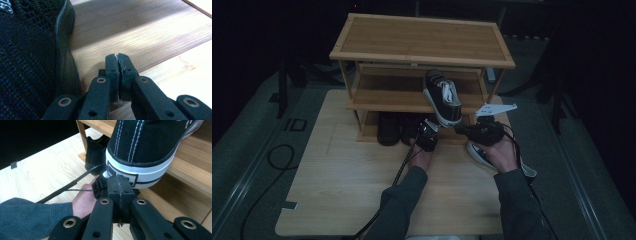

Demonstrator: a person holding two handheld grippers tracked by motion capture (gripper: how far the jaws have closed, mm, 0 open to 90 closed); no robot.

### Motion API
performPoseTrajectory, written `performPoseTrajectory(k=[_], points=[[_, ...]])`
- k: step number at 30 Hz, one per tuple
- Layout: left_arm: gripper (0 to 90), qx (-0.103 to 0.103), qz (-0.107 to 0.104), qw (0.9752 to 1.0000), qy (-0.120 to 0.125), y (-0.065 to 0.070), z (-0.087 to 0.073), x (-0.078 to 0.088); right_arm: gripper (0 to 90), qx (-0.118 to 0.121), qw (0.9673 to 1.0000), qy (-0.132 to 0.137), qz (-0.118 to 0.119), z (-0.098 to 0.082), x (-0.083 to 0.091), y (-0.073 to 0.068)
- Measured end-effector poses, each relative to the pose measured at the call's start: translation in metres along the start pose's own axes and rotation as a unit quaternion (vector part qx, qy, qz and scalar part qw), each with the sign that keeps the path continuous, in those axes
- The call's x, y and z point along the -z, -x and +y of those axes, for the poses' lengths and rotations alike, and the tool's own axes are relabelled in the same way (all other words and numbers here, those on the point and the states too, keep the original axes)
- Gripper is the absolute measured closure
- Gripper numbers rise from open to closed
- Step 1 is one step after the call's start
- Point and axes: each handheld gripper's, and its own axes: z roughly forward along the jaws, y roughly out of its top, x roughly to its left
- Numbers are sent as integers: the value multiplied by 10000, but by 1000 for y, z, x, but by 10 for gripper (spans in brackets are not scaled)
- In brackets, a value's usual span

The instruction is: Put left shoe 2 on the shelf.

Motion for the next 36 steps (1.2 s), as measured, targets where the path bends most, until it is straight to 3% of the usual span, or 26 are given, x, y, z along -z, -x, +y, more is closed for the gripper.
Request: performPoseTrajectory(k=[17, 24, 35, 36], points=[[876, 13, 4, 10000, -8, 0, 0, 0, 900, 42, 10000, -22, -86, 5, -7, 12], [879, -37, -38, 10000, -3, -1, 0, 0, 900, 80, 9993, -47, -367, 9, -13, 18], [880, -85, -25, 10000, -27, -1, 0, 0, 900, 84, 9994, -68, -325, 17, -24, 20], [880, -9, 21, 10000, -13, 0, 0, 0, 900, 57, 9994, -57, -332, 18, -26, 21]])
